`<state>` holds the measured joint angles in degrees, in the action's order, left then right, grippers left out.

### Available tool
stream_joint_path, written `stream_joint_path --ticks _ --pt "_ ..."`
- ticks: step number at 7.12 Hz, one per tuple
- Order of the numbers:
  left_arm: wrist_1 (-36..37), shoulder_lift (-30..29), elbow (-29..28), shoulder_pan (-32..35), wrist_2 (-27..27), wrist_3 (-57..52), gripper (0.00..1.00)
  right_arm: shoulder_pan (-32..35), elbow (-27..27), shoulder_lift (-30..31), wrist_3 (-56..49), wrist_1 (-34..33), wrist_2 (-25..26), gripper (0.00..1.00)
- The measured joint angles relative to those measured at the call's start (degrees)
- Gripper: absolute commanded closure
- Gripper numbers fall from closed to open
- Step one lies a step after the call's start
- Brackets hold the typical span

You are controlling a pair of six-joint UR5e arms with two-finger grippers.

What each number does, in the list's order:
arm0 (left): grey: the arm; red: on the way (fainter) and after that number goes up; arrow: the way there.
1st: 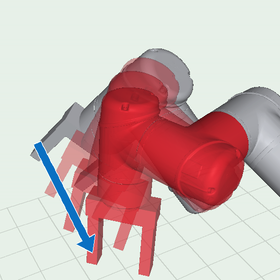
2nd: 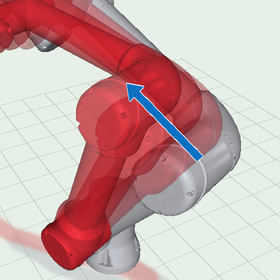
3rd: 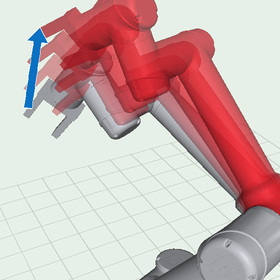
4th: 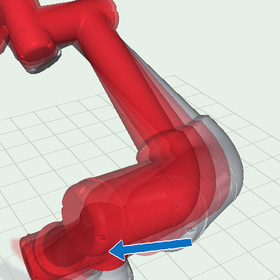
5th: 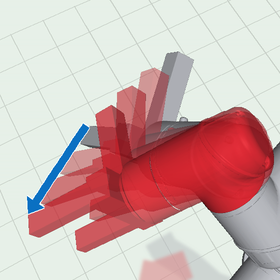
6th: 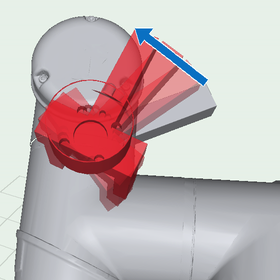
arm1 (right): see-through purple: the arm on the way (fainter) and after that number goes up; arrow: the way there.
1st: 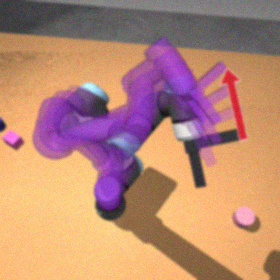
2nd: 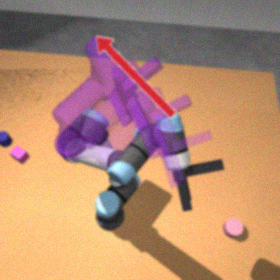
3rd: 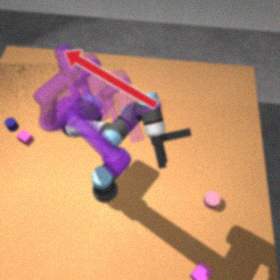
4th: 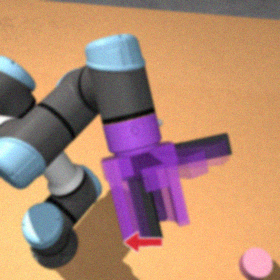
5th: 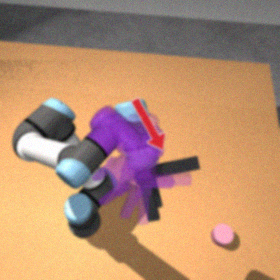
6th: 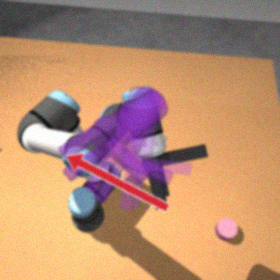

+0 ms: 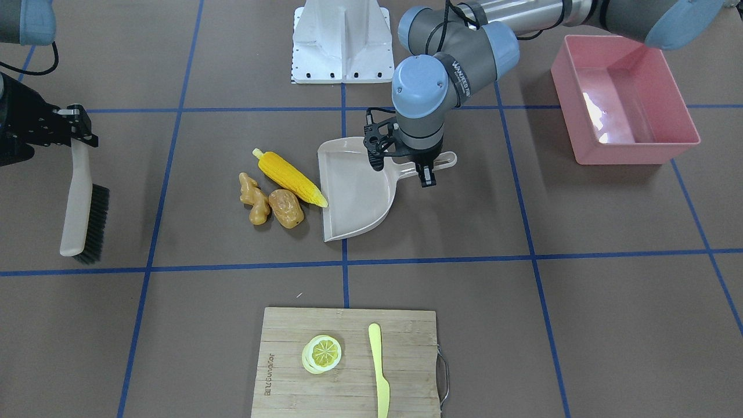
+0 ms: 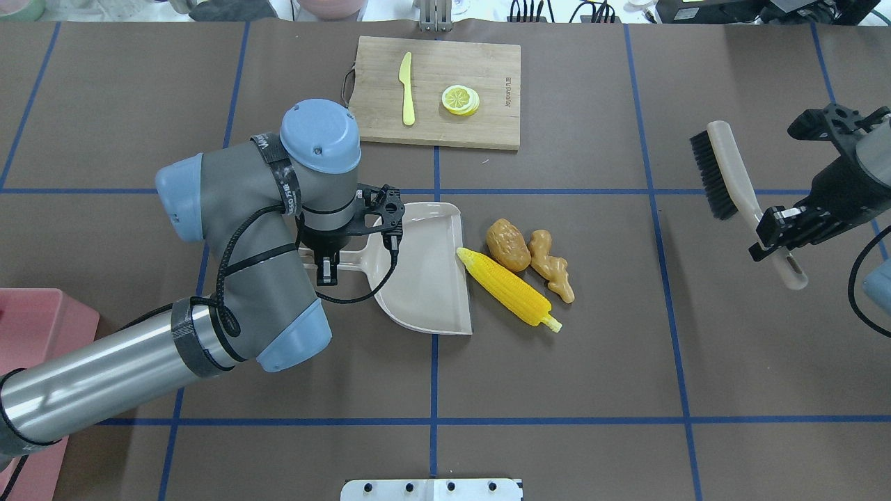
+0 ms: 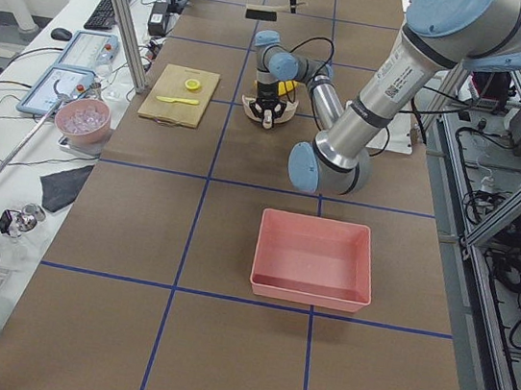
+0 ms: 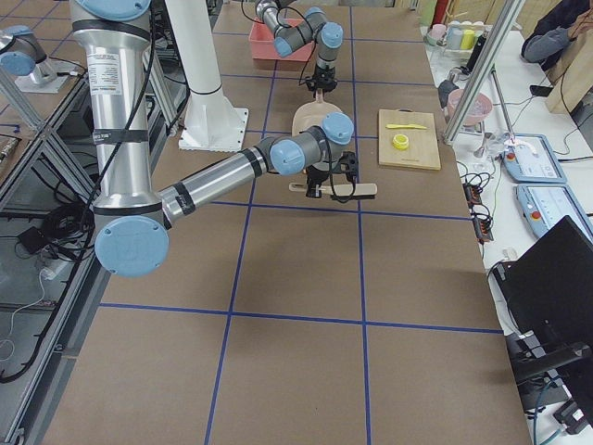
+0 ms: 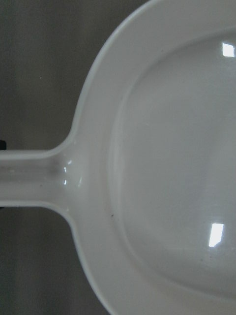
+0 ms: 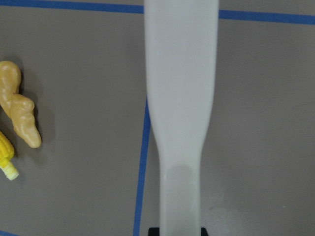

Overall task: Sweep and dump trash into bin
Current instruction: 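Lower the white brush with the right gripper behind the corn and ginger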

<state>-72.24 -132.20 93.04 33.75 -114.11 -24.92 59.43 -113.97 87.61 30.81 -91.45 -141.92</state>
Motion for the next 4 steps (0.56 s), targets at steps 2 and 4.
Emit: stream_joint_path --ticks 2,4 --pt "-0.1 0.1 -0.1 -0.8 0.0 0.2 1.0 -4.2 1.4 -0.1 9.3 9.6 1.3 1.0" --pt "-0.8 0.1 -0.6 -1.1 0.0 0.3 1.0 -9.5 2.0 -0.4 19.0 17.8 5.1 1.0"
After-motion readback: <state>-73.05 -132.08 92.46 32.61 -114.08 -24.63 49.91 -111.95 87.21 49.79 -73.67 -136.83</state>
